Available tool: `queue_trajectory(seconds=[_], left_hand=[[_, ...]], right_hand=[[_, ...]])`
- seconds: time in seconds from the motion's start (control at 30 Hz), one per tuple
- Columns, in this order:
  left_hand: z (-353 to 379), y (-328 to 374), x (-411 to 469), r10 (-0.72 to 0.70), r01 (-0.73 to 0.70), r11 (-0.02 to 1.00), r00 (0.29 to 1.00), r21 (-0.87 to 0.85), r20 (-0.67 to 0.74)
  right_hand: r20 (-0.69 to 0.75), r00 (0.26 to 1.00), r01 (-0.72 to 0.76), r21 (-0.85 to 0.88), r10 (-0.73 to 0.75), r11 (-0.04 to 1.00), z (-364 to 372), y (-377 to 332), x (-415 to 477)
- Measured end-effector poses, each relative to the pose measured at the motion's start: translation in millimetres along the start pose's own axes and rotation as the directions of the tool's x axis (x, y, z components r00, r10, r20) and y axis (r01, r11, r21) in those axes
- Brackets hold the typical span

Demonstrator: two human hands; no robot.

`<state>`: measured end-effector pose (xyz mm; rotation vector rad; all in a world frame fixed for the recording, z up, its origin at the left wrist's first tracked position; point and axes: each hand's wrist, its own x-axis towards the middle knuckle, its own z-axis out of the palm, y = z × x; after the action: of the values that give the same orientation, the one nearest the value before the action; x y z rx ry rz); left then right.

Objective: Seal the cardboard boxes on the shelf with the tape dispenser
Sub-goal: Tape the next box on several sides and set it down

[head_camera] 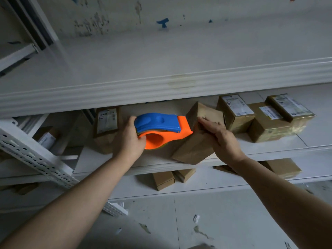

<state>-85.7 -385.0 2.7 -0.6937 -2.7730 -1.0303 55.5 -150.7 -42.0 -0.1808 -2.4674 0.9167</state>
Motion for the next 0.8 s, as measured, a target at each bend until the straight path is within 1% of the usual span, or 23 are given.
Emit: queue_trajectory(seconds=[0.07, 0.13, 0.17, 0.2, 0.27, 0.37, 0.47, 0.57, 0.6, 0.67, 0.7, 0.73, 0.8], left_hand=[[9.7, 22.4, 2.3, 0.057, -0.057, 0.994, 0.998, 0.097, 0.002], [18.2, 41.7, 4.2, 0.133, -0.137, 0.974, 0.99, 0.179, 0.036], [22.2, 50.2, 5.5, 0.15, -0.158, 0.967, 0.987, 0.199, 0.053], [26.1, 56.0, 7.7, 0.155, -0.166, 0.962, 0.986, 0.216, 0.068], [33.3, 62.6, 10.1, 0.153, -0.179, 0.943, 0.982, 0.282, 0.111], [39.1, 63.1, 6.8, 0.16, -0.246, 0.852, 0.963, 0.463, 0.217], [37.2, 60.1, 5.5, 0.156, -0.24, 0.819, 0.967, 0.521, 0.201], [31.7, 57.0, 2.2, 0.165, -0.246, 0.81, 0.967, 0.533, 0.196], [29.8, 55.4, 0.5, 0.165, -0.245, 0.808, 0.967, 0.536, 0.193], [27.7, 52.6, -3.2, 0.159, -0.236, 0.815, 0.97, 0.53, 0.186], [27.7, 52.6, -4.6, 0.158, -0.232, 0.821, 0.97, 0.522, 0.183], [28.3, 53.5, -5.4, 0.159, -0.231, 0.828, 0.971, 0.511, 0.181], [31.3, 56.2, -5.4, 0.162, -0.226, 0.841, 0.972, 0.491, 0.171]], right_hand=[[-0.058, 0.997, -0.041, 0.099, 0.047, 0.994, -6.3, 9.2, -14.0], [-0.075, 0.992, -0.093, 0.129, 0.104, 0.987, -10.9, 20.3, -26.4], [-0.071, 0.985, -0.145, 0.131, 0.155, 0.981, -14.2, 26.6, -30.6], [-0.052, 0.975, -0.205, 0.135, 0.214, 0.969, -17.0, 31.5, -34.2], [0.03, 0.951, -0.308, 0.129, 0.306, 0.943, -14.0, 42.4, -41.3], [0.169, 0.918, -0.372, 0.062, 0.358, 0.926, 4.7, 49.9, -50.1], [0.223, 0.89, -0.421, 0.063, 0.399, 0.905, 15.5, 45.6, -44.7], [0.189, 0.913, -0.369, 0.01, 0.361, 0.929, 19.3, 36.0, -32.2], [0.205, 0.924, -0.325, -0.022, 0.322, 0.946, 20.4, 33.1, -29.8], [0.247, 0.947, -0.178, -0.128, 0.205, 0.976, 24.6, 30.9, -27.2], [0.254, 0.953, -0.128, -0.159, 0.165, 0.979, 26.4, 30.9, -25.5], [0.26, 0.954, -0.106, -0.166, 0.147, 0.98, 28.2, 31.9, -23.1], [0.265, 0.952, -0.112, -0.162, 0.153, 0.98, 31.5, 35.2, -16.3]])
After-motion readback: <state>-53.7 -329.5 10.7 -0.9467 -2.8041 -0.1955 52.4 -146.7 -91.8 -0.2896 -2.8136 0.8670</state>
